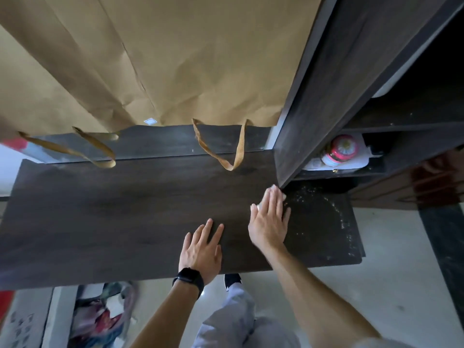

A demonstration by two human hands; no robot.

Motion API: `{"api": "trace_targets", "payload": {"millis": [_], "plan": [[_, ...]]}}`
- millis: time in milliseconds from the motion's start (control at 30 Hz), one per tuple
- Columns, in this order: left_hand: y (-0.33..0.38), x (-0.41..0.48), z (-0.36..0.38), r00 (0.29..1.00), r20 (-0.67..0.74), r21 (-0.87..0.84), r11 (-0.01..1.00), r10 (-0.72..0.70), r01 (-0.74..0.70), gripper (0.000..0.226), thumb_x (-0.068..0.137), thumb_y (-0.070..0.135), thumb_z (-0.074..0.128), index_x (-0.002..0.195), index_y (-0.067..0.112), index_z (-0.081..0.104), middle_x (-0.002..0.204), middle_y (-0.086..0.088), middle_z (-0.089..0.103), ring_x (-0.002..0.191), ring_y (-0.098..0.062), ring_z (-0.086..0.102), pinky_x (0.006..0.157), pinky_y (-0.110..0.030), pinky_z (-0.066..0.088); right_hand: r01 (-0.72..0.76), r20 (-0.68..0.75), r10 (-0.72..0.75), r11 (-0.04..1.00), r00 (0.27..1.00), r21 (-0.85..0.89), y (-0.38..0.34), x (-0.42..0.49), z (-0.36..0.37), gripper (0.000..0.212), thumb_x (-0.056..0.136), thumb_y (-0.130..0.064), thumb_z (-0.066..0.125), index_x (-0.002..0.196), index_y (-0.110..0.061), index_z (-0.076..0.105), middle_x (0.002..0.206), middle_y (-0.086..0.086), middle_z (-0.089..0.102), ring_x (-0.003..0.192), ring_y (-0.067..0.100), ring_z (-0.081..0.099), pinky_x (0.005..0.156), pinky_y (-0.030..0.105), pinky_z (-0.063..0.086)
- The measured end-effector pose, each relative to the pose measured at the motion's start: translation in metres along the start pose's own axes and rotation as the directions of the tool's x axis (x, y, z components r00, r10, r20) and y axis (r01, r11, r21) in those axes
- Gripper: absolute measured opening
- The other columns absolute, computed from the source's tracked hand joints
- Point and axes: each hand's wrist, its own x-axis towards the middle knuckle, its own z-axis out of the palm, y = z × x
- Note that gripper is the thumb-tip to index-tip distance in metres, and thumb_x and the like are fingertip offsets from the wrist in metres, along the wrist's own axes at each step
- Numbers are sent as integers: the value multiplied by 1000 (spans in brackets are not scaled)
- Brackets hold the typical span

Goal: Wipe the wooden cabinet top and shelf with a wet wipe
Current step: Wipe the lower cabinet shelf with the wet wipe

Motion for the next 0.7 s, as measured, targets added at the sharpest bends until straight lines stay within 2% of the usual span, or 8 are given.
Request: {"api": "trace_targets", "payload": {"millis": [100,200,267,300,367,467,633,700], "plan": [[8,9,-5,999,-35,-73,997,-8,6,53,99,32,49,151,25,42,159,-7,35,144,-28,37,117,-44,29,-25,-43,29,996,999,82,18,-47,-4,56,103,-34,42,151,-6,34,161,9,27,131,31,48,102,43,47],[26,15,-11,1000,-7,-207,978,12,-14,50,100,39,47,149,30,44,155,1,42,139,-22,40,113,-37,33,45,21,-48,991,999,124,46,-51,-21,42,102,-25,49,142,-13,51,153,-1,45,118,27,58,101,32,44],[45,18,-16,997,69,-338,941,41,-15,51,98,45,50,148,34,45,146,8,49,132,-17,44,107,-32,39,-75,95,51,958,994,278,64,-45,-40,36,97,-19,57,133,-15,61,134,-2,64,112,24,64,98,29,45],[56,20,-21,989,138,-428,904,54,10,52,96,49,52,147,38,45,140,11,52,128,-14,47,104,-28,41,-204,162,151,899,975,388,70,-42,-51,37,94,-21,61,130,-16,62,120,-2,71,106,21,68,97,30,48],[80,23,-33,948,300,-599,794,104,103,51,90,57,59,139,50,47,122,23,58,113,-1,57,94,-15,43,-460,315,336,646,888,608,72,-37,-69,35,85,-29,73,118,-20,66,96,-3,77,89,14,72,85,33,57],[106,29,-42,928,328,-735,665,179,131,31,85,56,66,115,58,60,92,40,66,88,19,60,75,-1,40,-571,461,368,288,807,769,58,-35,-80,15,84,-26,76,96,-17,74,84,-2,77,77,10,74,60,20,55],[105,51,-48,955,271,-754,590,-120,288,17,88,48,66,85,35,78,76,15,73,82,-7,68,74,-19,51,-520,447,273,335,852,786,45,-33,-88,14,92,-35,65,85,-35,77,85,-13,75,81,4,70,63,16,51],[101,63,-50,922,373,-837,393,-100,381,21,89,42,68,86,25,79,81,3,76,83,-20,73,79,-31,58,-512,448,256,310,856,801,43,-32,-87,6,88,-28,71,88,-31,77,85,-11,76,80,7,72,61,15,51]]}}
